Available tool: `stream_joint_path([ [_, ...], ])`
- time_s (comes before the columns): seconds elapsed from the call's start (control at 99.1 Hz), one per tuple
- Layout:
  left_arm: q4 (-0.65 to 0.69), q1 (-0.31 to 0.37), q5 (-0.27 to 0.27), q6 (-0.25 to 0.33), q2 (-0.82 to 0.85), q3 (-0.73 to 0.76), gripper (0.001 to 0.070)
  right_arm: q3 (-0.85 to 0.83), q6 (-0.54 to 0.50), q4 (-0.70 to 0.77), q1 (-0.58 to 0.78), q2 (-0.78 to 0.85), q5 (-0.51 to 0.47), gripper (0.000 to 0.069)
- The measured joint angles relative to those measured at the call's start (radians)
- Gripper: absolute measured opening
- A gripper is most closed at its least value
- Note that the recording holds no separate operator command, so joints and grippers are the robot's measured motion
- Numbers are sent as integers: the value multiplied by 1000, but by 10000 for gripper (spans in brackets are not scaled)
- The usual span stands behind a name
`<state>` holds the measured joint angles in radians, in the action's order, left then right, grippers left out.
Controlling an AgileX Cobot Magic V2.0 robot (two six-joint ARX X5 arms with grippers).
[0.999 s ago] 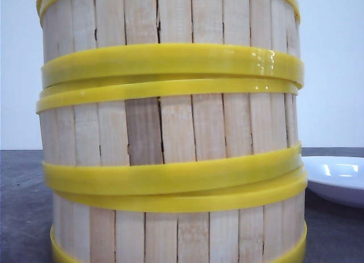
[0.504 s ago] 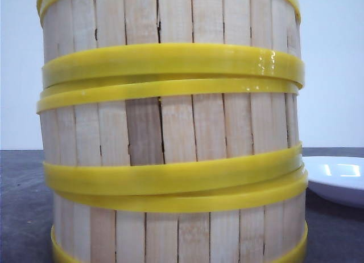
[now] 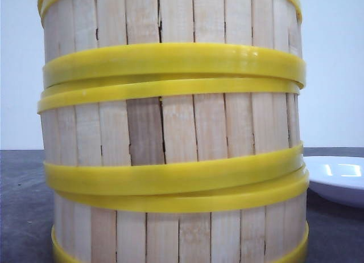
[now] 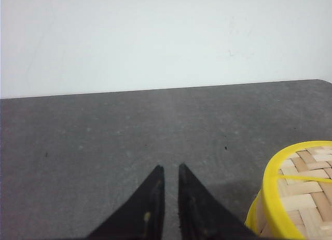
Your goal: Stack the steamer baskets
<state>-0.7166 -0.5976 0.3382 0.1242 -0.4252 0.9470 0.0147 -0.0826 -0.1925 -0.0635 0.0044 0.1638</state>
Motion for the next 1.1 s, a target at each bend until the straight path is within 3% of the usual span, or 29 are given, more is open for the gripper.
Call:
stream_joint_path([
  [0.898,-5,1,1,-6,0,0,23,0,0,-8,-2,-1,0,21],
  [1.039,8,78,-3,-9,25,-2,23,0,0,-8,-2,-1,0,21],
  [1.099,48,134,-56,-11,60,-28,23,0,0,-8,-2,-1,0,21],
])
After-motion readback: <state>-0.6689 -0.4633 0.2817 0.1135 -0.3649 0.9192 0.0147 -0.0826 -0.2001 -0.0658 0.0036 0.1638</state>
